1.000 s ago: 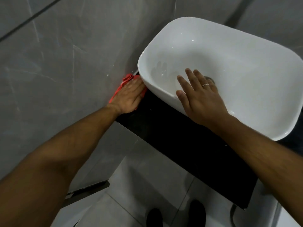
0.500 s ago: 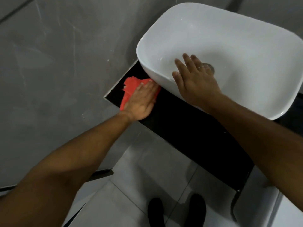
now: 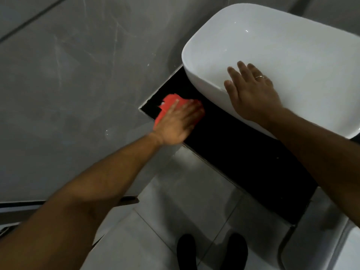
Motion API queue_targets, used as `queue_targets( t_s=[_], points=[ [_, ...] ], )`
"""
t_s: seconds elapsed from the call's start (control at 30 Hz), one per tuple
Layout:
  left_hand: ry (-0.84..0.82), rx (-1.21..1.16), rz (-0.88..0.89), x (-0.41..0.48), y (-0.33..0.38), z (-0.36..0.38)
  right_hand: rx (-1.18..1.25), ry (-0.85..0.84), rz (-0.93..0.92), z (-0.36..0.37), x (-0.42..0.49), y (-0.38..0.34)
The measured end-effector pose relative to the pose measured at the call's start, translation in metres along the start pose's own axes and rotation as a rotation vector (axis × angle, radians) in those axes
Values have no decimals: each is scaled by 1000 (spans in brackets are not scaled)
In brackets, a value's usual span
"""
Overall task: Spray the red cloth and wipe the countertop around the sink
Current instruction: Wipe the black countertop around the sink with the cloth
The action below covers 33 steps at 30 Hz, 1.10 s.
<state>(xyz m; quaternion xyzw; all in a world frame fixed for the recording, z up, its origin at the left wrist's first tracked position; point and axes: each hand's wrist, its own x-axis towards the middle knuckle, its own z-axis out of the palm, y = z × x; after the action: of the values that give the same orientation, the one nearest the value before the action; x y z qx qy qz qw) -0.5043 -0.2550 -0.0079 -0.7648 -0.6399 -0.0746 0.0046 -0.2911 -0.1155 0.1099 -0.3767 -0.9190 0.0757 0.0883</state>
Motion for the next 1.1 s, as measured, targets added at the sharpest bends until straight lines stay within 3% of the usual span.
queue_targets(
  t_s=[0.1,0.2,0.5,0.8,1.1],
  points=[
    [9,39,-97,-13,-52,-13,-3,6,-9,0,0,-1],
    [29,61,-5,-25,-82,-16,-10,18,-20,1,0,1],
    [386,19,-126,-26,-65,12,4,40,-50,4,3,3],
    [424,-48,-126,-22,29,28,78,59,-71,-5,-7,-1],
    [413,-114,-46,-11,170,39,210,262,-50,-29,-80,59]
  ],
)
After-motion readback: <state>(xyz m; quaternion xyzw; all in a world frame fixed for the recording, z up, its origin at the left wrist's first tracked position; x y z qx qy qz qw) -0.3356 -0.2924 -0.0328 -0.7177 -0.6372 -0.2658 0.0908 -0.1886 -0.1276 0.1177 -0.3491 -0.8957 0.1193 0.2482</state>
